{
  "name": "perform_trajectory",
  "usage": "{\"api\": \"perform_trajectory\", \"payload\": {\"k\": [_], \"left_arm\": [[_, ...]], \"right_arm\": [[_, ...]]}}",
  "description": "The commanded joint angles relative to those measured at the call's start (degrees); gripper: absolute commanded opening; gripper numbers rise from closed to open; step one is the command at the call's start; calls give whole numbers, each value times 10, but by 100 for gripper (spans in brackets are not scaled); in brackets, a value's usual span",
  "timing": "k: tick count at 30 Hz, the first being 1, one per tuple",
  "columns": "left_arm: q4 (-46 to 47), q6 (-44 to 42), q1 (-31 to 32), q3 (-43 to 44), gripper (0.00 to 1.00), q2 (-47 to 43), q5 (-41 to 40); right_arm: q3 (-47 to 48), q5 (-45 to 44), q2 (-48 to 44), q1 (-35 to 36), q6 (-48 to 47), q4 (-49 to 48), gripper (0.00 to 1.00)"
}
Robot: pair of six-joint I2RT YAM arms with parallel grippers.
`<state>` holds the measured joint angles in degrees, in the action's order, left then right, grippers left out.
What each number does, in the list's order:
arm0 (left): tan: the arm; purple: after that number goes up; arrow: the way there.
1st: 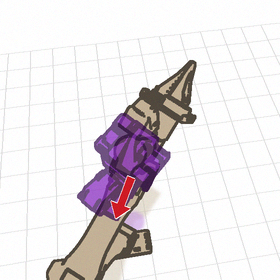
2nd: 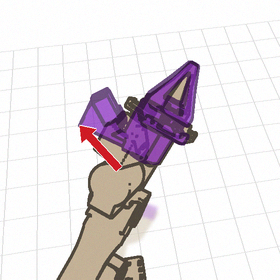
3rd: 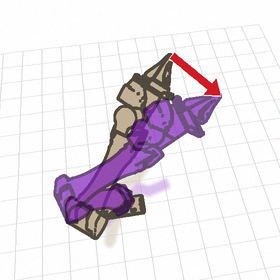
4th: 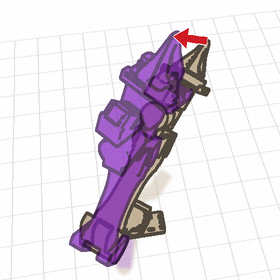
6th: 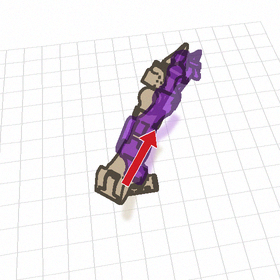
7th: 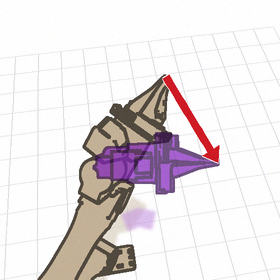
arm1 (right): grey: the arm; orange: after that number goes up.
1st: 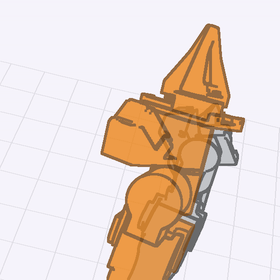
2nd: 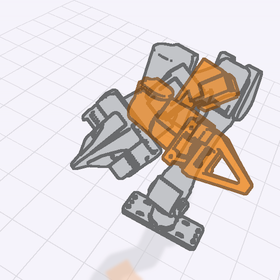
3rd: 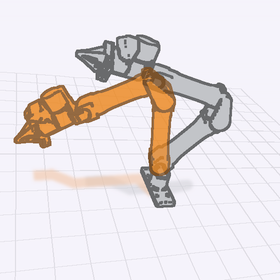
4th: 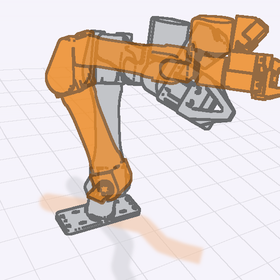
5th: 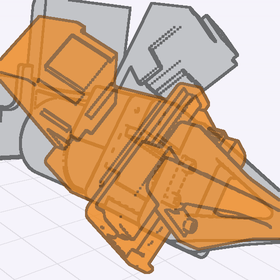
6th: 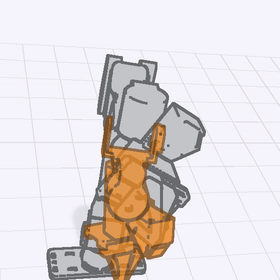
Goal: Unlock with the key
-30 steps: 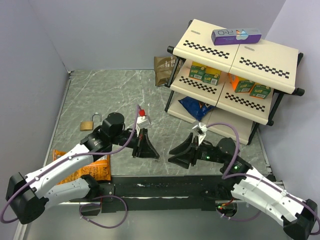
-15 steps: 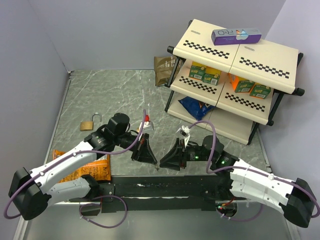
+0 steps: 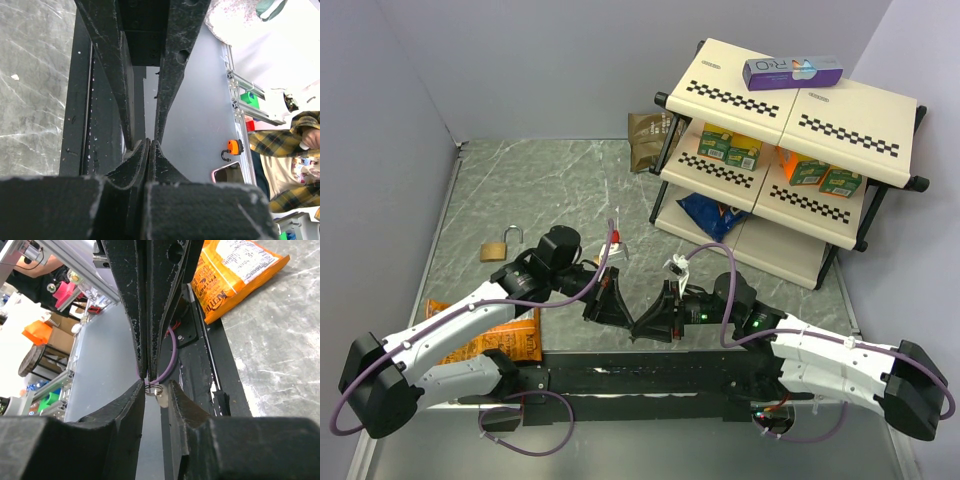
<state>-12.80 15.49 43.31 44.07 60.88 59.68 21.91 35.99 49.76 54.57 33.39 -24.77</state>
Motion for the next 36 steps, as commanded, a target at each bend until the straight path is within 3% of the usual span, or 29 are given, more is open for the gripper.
{"api": "perform_trajectory", "payload": {"k": [1, 7, 14, 23, 26, 27, 28, 30, 36], "left_arm": [[15, -19, -2, 15, 1, -1, 25], [18, -17, -2, 15, 1, -1, 25], [26, -11, -2, 15, 1, 7, 28], [47, 5, -2, 20, 2, 8, 6], [55, 17, -4, 20, 51, 1, -50], [54, 23, -8, 19, 79, -3, -74], [54, 26, -10, 21, 87, -14, -96], [62, 38, -22, 22, 99, -24, -163], [140, 110, -97, 1, 99, -27, -329]], "right_arm": [[20, -7, 2, 5, -1, -44, 31], [16, -6, 3, 6, -2, -52, 24], [10, 0, 10, 10, 0, -77, 0], [-12, -32, 10, 10, 16, -107, 0], [-23, -73, -4, 8, 24, -93, 0], [-27, -82, -9, 5, 25, -88, 0], [-29, -89, -12, 1, 29, -85, 0], [-42, -102, -20, -10, 36, -82, 0], [-78, -103, -46, -73, 47, -72, 0]]}}
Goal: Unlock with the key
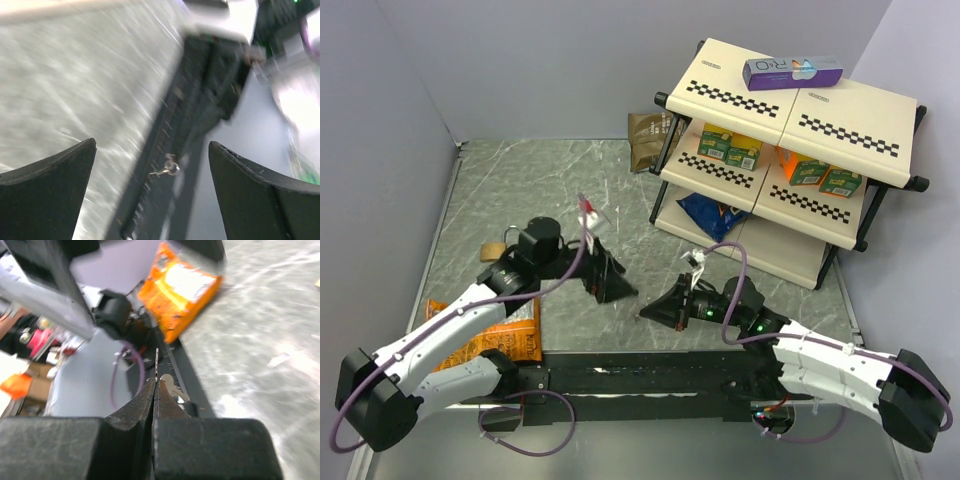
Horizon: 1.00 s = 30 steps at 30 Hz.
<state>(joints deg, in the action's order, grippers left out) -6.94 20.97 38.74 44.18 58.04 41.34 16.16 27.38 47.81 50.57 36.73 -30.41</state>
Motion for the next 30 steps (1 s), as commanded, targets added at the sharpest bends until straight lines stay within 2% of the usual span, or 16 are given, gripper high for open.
{"api": "perform_trajectory", "payload": {"k": [1, 3, 7, 8, 14, 20, 24, 30], "left_arm": [[85, 60, -66, -6, 100, 13, -161], [78, 55, -99, -6, 99, 55, -221], [39, 0, -107, 35, 99, 138, -328], [41, -18, -107, 41, 99, 152, -333], [103, -88, -108, 56, 100, 232, -303], [80, -122, -115, 119, 99, 348, -269], [73, -118, -123, 145, 100, 407, -250], [71, -86, -125, 144, 99, 434, -247]], "right_arm": [[-26, -16, -32, -40, 14, -13, 0], [-39, -14, -54, -59, 18, -4, 0], [-66, -17, -101, -70, 27, 18, 0], [-68, -20, -121, -71, 27, 25, 0], [-88, -28, -175, -73, 33, 62, 0], [-97, -27, -182, -72, 44, 56, 0], [-97, -27, -188, -74, 44, 64, 0], [-96, -29, -183, -73, 43, 64, 0]]}}
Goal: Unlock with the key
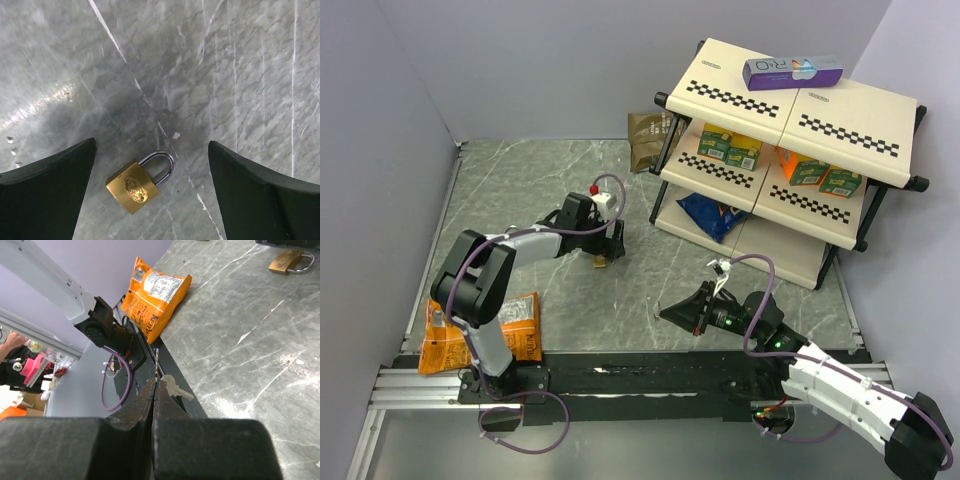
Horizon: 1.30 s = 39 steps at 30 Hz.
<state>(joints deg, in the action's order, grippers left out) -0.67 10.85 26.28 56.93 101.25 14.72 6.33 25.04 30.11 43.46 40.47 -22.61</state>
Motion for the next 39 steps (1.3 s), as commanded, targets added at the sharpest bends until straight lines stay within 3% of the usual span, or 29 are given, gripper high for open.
{"api": "perform_trajectory", "payload": {"k": [1, 8, 14, 23, 33, 39], "left_arm": [[13, 21, 0, 9, 98, 1, 19], [42, 48, 20, -62, 98, -30, 29], [8, 94, 68, -73, 97, -41, -50], [-75, 153, 136, -44, 99, -31, -176], [-87, 141, 139, -60, 99, -75, -207], [-73, 161, 140, -104, 100, -110, -162]], "right_arm": [[3, -5, -2, -3, 5, -16, 0], [7, 6, 42, -4, 9, -54, 0], [2, 12, 66, -4, 21, -87, 0], [-1, 5, 43, -3, 18, -61, 0], [-12, -1, 7, -3, 22, -42, 0], [-18, -5, -4, -3, 24, -39, 0]]}}
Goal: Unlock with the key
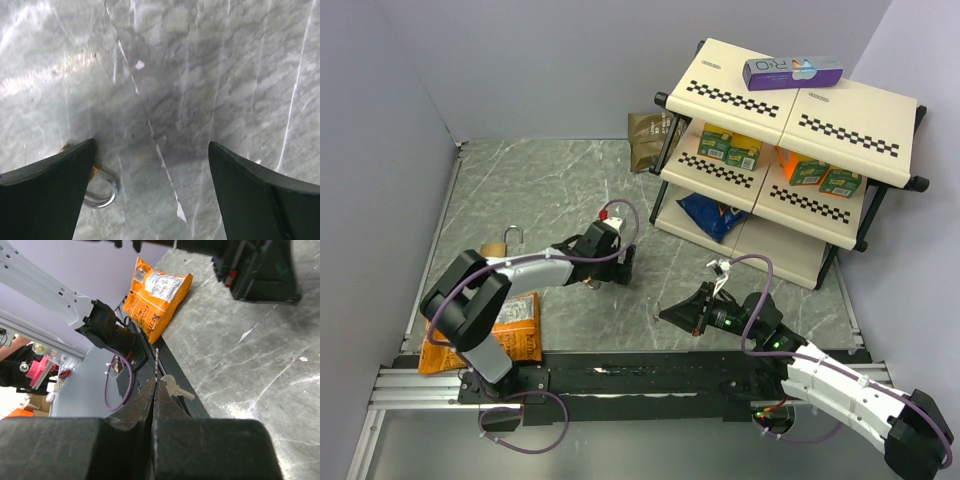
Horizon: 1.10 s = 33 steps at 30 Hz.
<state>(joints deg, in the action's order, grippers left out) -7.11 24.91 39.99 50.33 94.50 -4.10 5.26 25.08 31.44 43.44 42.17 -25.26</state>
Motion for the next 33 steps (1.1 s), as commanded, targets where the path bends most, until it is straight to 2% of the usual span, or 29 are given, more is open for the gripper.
{"api": "perform_trajectory", "payload": {"k": [1, 7, 14, 23, 33], "left_arm": [[7, 23, 3, -48, 99, -50, 34], [32, 26, 23, -88, 99, -85, 68], [6, 58, 26, -103, 99, -98, 43], [-8, 83, -2, -132, 100, -119, 27], [-39, 72, -53, -137, 99, -145, 12]], "right_arm": [[-9, -6, -19, -3, 7, -13, 0], [-11, -6, -13, -3, 9, -17, 0], [-11, -5, -3, -3, 10, -30, 0], [-15, -8, -10, -3, 9, -21, 0], [-17, -6, -2, -3, 11, -32, 0]]}}
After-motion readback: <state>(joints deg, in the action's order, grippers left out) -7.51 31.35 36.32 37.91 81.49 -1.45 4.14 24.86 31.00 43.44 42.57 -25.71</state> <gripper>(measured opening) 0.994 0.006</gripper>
